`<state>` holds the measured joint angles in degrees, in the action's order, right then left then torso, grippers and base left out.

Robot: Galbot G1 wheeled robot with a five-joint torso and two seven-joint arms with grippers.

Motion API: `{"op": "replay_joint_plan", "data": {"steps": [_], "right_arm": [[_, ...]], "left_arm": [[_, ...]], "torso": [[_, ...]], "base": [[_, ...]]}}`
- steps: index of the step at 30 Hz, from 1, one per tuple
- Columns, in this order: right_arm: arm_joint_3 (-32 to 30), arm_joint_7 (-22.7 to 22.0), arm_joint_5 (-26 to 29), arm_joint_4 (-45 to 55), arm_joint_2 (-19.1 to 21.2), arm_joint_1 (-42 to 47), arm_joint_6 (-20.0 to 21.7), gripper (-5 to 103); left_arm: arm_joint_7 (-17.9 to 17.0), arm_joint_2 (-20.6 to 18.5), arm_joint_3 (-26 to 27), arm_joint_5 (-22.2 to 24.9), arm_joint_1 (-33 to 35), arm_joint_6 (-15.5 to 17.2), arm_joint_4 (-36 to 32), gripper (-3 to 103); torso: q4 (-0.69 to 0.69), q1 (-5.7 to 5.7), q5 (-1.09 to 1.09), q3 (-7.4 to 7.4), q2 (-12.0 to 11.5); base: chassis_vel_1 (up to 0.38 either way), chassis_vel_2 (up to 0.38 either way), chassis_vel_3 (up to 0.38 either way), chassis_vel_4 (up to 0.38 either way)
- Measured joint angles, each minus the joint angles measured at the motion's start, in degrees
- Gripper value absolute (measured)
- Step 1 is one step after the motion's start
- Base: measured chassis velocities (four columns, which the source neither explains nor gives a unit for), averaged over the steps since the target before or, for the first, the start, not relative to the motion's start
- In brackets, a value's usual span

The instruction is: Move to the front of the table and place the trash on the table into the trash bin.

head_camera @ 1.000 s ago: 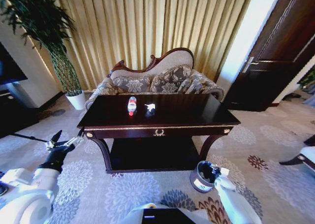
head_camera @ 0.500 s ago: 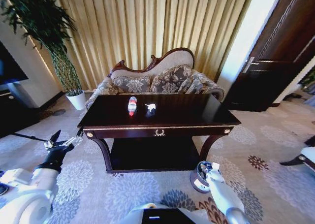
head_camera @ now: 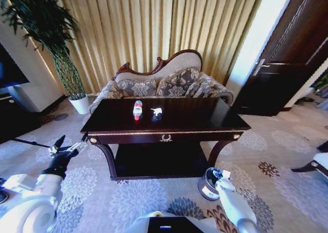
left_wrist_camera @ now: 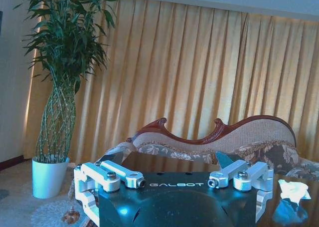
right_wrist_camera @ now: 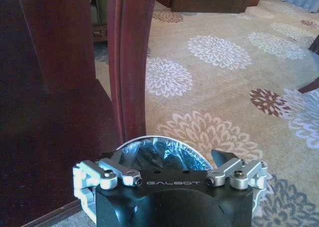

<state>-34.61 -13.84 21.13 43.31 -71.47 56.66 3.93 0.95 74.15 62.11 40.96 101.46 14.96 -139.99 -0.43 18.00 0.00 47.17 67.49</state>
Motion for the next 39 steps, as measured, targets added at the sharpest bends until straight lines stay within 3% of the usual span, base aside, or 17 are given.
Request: {"op": "replay_joint_plan", "data": {"steps": [19, 23, 25, 26, 29, 32, 39], "right_arm": [[-0.86, -0.17, 2.83, 2.31, 0.8, 2.25, 0.07, 100], [-0.44, 4.07, 4.52, 10.46, 2.79, 8.28, 1.51, 100], [-0.42, 7.84, 3.88, 18.76, 4.75, 13.72, 1.04, 100], [-1.1, 8.86, 4.07, 23.86, 5.61, 16.21, 0.45, 100], [-2.29, 9.39, 5.33, 29.47, 6.46, 19.31, 0.13, 100], [-6.25, 10.72, 9.12, 44.12, 7.67, 28.59, -0.06, 100], [-12.56, 11.45, 13.82, 64.05, 6.89, 39.82, -0.96, 100]], "left_arm": [[0.03, -0.33, 0.23, 0.09, -0.07, -0.84, 0.28, 100], [0.03, -0.35, 0.26, 0.11, -0.11, -0.84, 0.29, 100], [0.04, -0.33, 0.26, 0.11, -0.2, -0.84, 0.29, 100], [0.05, -0.28, 0.28, 0.11, -0.21, -0.84, 0.29, 100], [0.05, -0.23, 0.33, 0.11, -0.15, -0.84, 0.28, 100], [0.09, -0.06, 0.35, 0.11, -0.09, -0.85, 0.29, 100], [0.35, 0.08, 0.04, 0.01, -0.03, -0.84, 0.35, 100]], "torso": [[0.01, 0.0, 0.01, 0.0, 0.0], [0.01, 0.0, 0.0, 0.0, 0.0], [-0.06, 0.0, 0.01, 0.0, 0.0], [-0.02, -0.01, 0.0, 0.0, 0.0], [0.04, -0.01, -0.03, 0.0, 0.01], [0.0, -0.01, -0.02, 0.0, 0.0], [-0.01, -0.02, -0.03, -0.01, 0.01]], "base": [[0.0, 0.0, 0.0, 0.0], [0.0, 0.0, 0.0, 0.0], [0.0, 0.0, 0.0, 0.0], [0.0, 0.0, 0.0, 0.0], [0.0, 0.0, 0.0, 0.0], [0.0, 0.0, 0.0, 0.0], [0.0, 0.0, 0.0, 0.0]]}}
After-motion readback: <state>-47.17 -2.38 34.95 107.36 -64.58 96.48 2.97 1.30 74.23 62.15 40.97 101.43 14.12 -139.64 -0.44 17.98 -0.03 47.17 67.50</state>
